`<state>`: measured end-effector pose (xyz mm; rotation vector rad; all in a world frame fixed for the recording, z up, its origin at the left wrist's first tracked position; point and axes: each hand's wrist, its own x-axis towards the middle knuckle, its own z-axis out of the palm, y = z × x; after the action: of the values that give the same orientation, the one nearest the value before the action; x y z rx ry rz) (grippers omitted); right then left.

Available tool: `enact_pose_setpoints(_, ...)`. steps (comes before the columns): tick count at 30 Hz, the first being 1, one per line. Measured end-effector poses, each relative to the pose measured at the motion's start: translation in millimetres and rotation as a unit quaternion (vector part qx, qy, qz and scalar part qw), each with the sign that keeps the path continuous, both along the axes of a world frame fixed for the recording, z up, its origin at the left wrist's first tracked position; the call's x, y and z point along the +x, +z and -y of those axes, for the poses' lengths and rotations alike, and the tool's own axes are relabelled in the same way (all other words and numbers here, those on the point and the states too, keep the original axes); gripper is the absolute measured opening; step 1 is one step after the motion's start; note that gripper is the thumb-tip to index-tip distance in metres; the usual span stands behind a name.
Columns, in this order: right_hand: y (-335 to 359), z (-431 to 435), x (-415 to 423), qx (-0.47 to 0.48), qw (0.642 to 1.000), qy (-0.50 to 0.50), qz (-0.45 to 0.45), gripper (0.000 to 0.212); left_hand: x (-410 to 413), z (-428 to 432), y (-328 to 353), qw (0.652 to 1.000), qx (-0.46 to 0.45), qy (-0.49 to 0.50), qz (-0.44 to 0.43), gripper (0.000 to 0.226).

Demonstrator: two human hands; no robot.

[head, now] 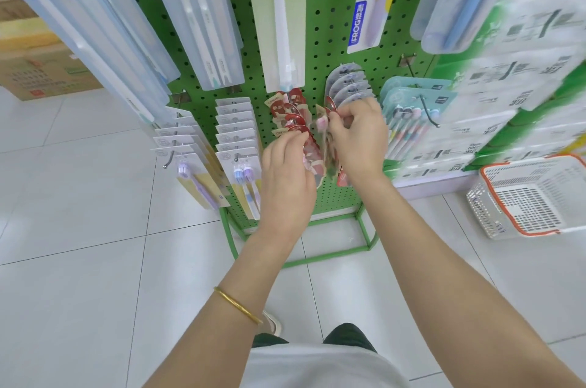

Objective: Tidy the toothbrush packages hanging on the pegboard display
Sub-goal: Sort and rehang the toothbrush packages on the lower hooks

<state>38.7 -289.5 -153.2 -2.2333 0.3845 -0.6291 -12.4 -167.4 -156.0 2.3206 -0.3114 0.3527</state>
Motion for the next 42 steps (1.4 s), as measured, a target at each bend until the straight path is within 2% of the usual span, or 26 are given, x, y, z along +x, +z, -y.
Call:
enact_pose_setpoints(8,18.2,23.6,-69.6,0.083,0.993,-0.021,0.086,0.004,-23.3,26.9,10.2,0.998,-0.061,-0.024,0.008,0.040)
enact_pose_setpoints(11,20.8,41.5,-93.1,0.141,0.986,-0.021,0.088,0.014,-35.7,40.6,16.7,0.995,-0.088,-0.044,-0.031,0.047)
enact_pose_setpoints(13,23.4,54.1,-107.9,0.185,0.979,-0.006,0.086,0.020,-42.8,50.2,16.4,0.987,-0.119,-0.068,-0.087,0.059)
enact_pose_setpoints(15,26.0,64.8,-120.2,0.206,0.975,0.012,0.078,0.025,-48.8,60.0,15.6,0.963,-0.178,-0.107,-0.173,0.068)
enact_pose_setpoints(17,27.7,72.9,-131.4,0.223,0.972,0.021,0.076,0.028,-56.3,69.5,16.2,0.922,-0.257,-0.147,-0.250,0.065)
enact_pose_setpoints(18,27.4,76.5,-135.5,0.224,0.971,0.020,0.075,0.027,-59.5,73.4,15.6,0.908,-0.281,-0.155,-0.270,0.056)
enact_pose_setpoints(20,25.8,81.5,-141.4,0.220,0.973,0.011,0.066,0.024,-64.8,79.5,14.6,0.903,-0.295,-0.149,-0.276,0.036)
enact_pose_setpoints(22,21.5,84.8,-145.5,0.231,0.971,-0.011,0.059,0.019,-68.0,83.1,12.2,0.898,-0.315,-0.130,-0.278,0.029)
enact_pose_setpoints(25,3.1,88.1,-154.1,0.242,0.969,-0.047,0.016,0.005,-68.5,88.0,11.5,0.897,-0.335,-0.086,-0.277,0.034)
enact_pose_setpoints(28,-23.3,79.0,-171.3,0.279,0.957,-0.015,-0.073,0.030,-62.9,91.1,5.9,0.890,-0.360,-0.049,-0.276,0.043)
enact_pose_setpoints(31,-33.6,55.5,-183.6,0.367,0.928,0.021,-0.057,0.032,-61.5,94.1,0.5,0.877,-0.395,-0.025,-0.272,0.064)
enact_pose_setpoints(33,-33.5,47.3,-183.5,0.430,0.902,-0.006,-0.025,0.027,-67.3,98.0,-3.5,0.894,-0.373,-0.015,-0.248,0.051)
enact_pose_setpoints(35,-30.3,48.2,-180.0,0.493,0.869,-0.030,0.000,0.021,-75.1,100.1,-8.3,0.941,-0.274,-0.029,-0.197,0.039)
enact_pose_setpoints(37,-25.9,53.9,-176.8,0.521,0.852,-0.042,0.014,0.023,-83.8,99.6,-15.6,0.964,-0.194,-0.078,-0.166,0.055)
enact_pose_setpoints(39,-21.1,58.9,-174.1,0.533,0.845,-0.049,0.026,0.025,-88.6,96.9,-21.8,0.970,-0.133,-0.124,-0.162,0.070)
enact_pose_setpoints(42,-17.6,67.8,-167.4,0.568,0.819,-0.073,0.050,0.024,-98.4,93.4,-23.4,0.976,-0.003,-0.178,-0.127,0.073)
